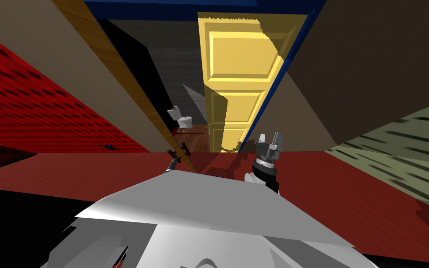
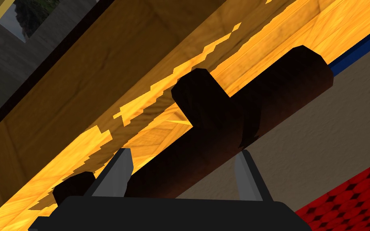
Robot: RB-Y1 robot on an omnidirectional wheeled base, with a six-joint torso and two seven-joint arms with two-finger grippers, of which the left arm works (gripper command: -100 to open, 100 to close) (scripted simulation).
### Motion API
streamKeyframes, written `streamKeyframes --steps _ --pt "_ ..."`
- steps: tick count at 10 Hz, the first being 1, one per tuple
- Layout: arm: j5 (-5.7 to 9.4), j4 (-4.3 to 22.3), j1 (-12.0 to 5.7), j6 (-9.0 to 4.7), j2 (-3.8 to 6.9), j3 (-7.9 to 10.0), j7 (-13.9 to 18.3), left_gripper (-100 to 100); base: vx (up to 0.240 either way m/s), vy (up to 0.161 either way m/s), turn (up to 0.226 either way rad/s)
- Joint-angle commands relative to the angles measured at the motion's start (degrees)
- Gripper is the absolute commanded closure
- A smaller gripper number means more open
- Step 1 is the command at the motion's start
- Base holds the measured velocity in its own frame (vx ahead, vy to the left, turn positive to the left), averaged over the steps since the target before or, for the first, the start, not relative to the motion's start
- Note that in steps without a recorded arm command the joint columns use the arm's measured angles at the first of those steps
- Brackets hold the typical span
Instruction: Pull the door open
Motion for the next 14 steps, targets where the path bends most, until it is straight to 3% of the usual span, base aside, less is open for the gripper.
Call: streamKeyframes --steps 1,10,11,14 --pt "0.71 0.31 -1.42 -0.22 -0.19 -0.34 2.37 100 -0.016 0.030 -0.030" --pt "0.71 0.31 -1.42 -0.22 -0.19 -0.34 2.37 100 -0.004 0.005 -0.001" --pt "0.63 -0.10 -0.14 -0.05 0.07 -0.99 2.14 100 -0.057 0.027 -0.009" --pt "0.76 -0.09 -0.20 -0.07 0.10 -1.17 2.59 100 -0.043 0.037 -0.022"
